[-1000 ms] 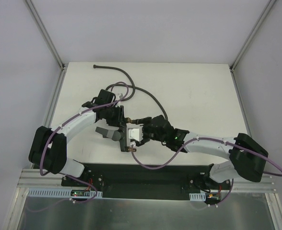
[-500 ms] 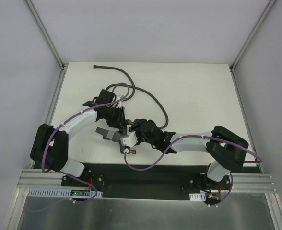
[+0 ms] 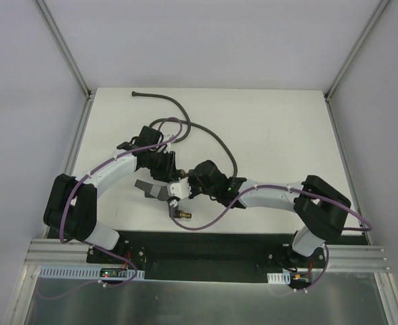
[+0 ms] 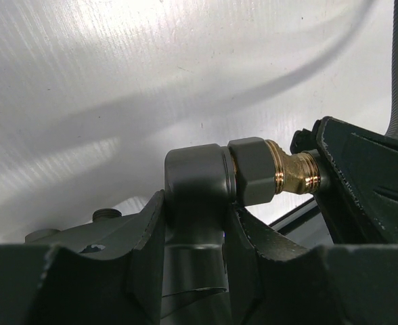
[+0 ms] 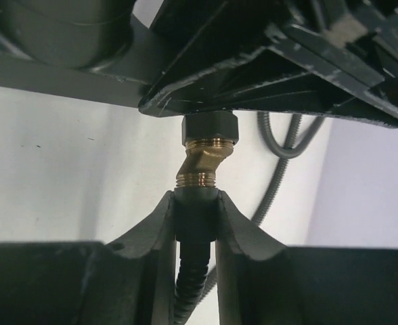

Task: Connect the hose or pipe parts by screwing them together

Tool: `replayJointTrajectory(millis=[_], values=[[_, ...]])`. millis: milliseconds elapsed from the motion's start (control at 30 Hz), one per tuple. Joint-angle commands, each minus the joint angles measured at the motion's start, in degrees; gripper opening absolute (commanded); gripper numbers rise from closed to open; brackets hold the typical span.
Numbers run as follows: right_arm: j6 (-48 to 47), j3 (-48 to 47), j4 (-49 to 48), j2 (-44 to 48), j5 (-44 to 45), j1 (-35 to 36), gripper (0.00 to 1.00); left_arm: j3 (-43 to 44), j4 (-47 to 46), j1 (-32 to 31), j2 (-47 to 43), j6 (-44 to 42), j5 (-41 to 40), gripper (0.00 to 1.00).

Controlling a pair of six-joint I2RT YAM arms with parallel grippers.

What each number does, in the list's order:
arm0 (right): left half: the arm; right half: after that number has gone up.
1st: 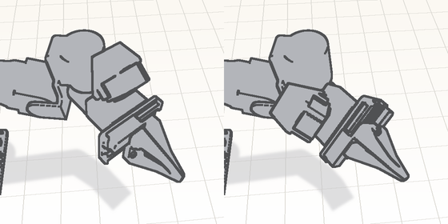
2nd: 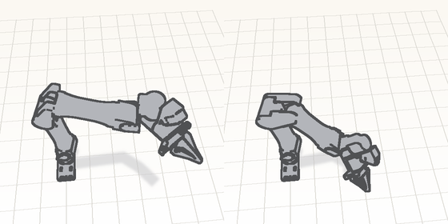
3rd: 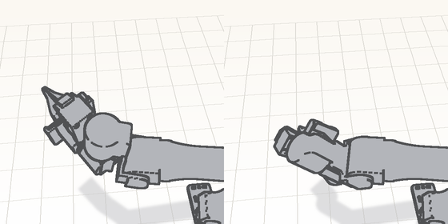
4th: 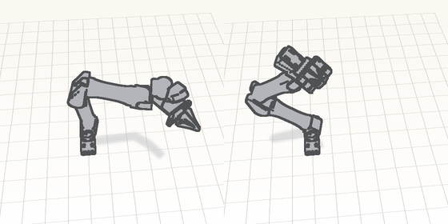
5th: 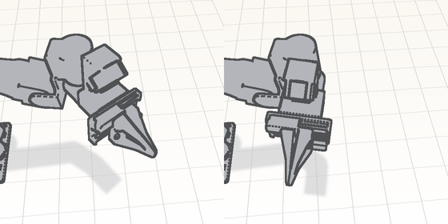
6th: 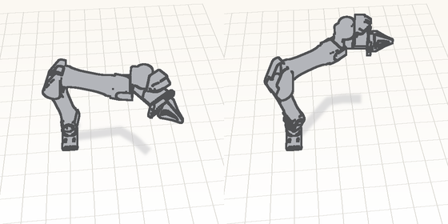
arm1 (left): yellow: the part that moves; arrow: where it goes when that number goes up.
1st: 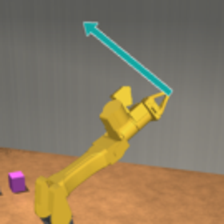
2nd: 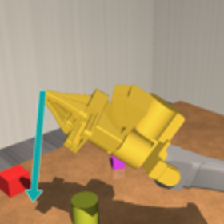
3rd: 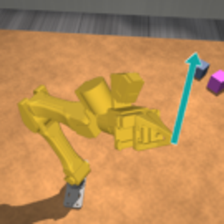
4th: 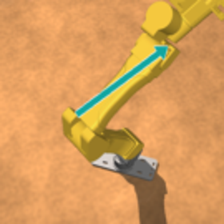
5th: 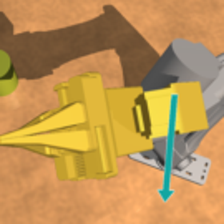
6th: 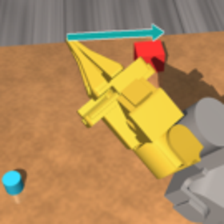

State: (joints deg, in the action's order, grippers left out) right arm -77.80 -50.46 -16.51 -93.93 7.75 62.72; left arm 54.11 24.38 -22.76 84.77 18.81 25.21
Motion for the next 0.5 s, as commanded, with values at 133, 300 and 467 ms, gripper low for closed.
replayJointTrajectory(millis=[133,300,467], values=[[18.62,-7.81,13.34,0.24,-20.21,-2.42,0.01,-1.9,-11.81,0.09,-6.63,5.71,7.05,0.0],[26.99,-10.8,14.67,-1.34,-28.82,-5.93,0.01,-4.45,-15.41,0.09,-9.8,6.15,5.47,0.0],[36.03,-12.73,14.49,-3.01,-37.0,-9.1,0.01,-6.64,-18.58,-0.09,-12.96,6.24,3.53,0.0]])
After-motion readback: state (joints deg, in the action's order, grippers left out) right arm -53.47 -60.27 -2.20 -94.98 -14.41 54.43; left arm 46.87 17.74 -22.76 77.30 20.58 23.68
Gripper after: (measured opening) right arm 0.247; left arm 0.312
